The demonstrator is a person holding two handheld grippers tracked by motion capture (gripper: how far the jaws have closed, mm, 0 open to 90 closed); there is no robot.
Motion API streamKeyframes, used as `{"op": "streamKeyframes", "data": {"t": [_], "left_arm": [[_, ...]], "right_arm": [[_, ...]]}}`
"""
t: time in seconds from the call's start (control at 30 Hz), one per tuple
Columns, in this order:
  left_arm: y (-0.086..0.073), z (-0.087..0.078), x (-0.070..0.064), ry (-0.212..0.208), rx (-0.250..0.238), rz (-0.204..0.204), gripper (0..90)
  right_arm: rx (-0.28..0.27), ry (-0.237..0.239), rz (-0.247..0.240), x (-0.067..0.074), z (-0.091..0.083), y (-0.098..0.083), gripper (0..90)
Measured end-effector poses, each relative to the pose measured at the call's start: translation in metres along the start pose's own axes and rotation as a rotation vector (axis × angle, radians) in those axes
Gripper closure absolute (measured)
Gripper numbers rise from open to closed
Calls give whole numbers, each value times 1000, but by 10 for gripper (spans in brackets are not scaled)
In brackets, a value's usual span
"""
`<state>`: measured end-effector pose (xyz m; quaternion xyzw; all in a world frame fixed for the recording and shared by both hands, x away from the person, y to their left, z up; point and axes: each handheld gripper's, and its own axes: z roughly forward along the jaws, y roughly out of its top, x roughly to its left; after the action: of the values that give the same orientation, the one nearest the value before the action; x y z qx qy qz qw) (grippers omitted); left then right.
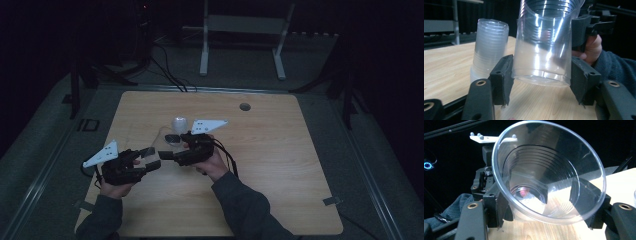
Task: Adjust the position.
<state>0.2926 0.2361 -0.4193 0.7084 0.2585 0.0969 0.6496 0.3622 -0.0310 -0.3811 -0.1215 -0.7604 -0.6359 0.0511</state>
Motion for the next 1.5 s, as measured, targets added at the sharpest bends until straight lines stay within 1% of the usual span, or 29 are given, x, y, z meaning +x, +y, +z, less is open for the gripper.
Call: {"op": "streamKeyframes", "data": {"t": [0.03, 0.17, 0.2, 0.23, 0.33, 0.37, 0.4, 0.43, 0.47, 0.5, 0.53, 0.57, 0.6, 0.63, 0.7, 0.77, 0.8, 0.87, 0.93, 1.13, 1.2, 1.37, 1.47, 1.5], "left_arm": [[1, 1, -2, 16, 16, 8, 368], [3, 2, -4, 55, 49, 32, 338], [3, 2, -4, 55, 49, 32, 329], [4, 3, -6, 75, 62, 42, 320], [5, 4, -8, 107, 81, 62, 298], [6, 4, -9, 117, 87, 68, 291], [6, 4, -9, 117, 87, 68, 287], [7, 4, -11, 139, 97, 81, 280], [8, 5, -12, 151, 105, 89, 275], [9, 5, -13, 162, 109, 94, 270], [9, 5, -13, 162, 109, 94, 264], [10, 5, -15, 183, 118, 108, 261], [10, 5, -15, 183, 118, 108, 259], [11, 5, -17, 206, 125, 115, 258], [12, 5, -19, 240, 142, 124, 258], [12, 4, -21, 264, 153, 138, 258], [12, 4, -21, 264, 153, 138, 258], [13, 4, -23, 290, 167, 155, 258], [13, 4, -24, 308, 177, 160, 259], [13, 6, -27, 329, 193, 163, 288], [12, 8, -27, 337, 202, 167, 288], [10, 14, -28, 350, 235, 184, 288], [9, 17, -29, 358, 253, 197, 288], [9, 17, -29, 358, 253, 197, 288]], "right_arm": [[4, -6, -5, 0, 0, 0, 321], [13, -22, -18, 1, -2, 1, 321], [13, -22, -18, 1, -2, 1, 321], [24, -34, -31, 1, -2, 2, 321], [31, -42, -36, 1, -3, 2, 321], [35, -46, -35, 1, -4, 2, 321], [35, -46, -35, 1, -4, 2, 321], [44, -56, -41, 1, -4, 2, 321], [47, -61, -42, 1, -4, 2, 321], [50, -66, -46, 1, -5, 3, 321], [50, -66, -46, 1, -5, 3, 321], [55, -72, -50, 2, -5, 3, 321], [55, -72, -50, 2, -5, 3, 321], [70, -87, -56, 3, -5, 4, 321], [79, -95, -61, 3, -5, 4, 321], [92, -110, -64, 3, -4, 4, 321], [92, -110, -64, 3, -4, 4, 321], [94, -114, -64, 4, -4, 4, 321], [104, -126, -71, 5, -3, 5, 321], [128, -151, -83, 7, -1, 7, 322], [135, -157, -88, 9, 0, 8, 322], [171, -177, -120, 12, 4, 10, 321], [197, -177, -127, 14, 7, 10, 321], [197, -177, -127, 14, 7, 10, 321]]}}
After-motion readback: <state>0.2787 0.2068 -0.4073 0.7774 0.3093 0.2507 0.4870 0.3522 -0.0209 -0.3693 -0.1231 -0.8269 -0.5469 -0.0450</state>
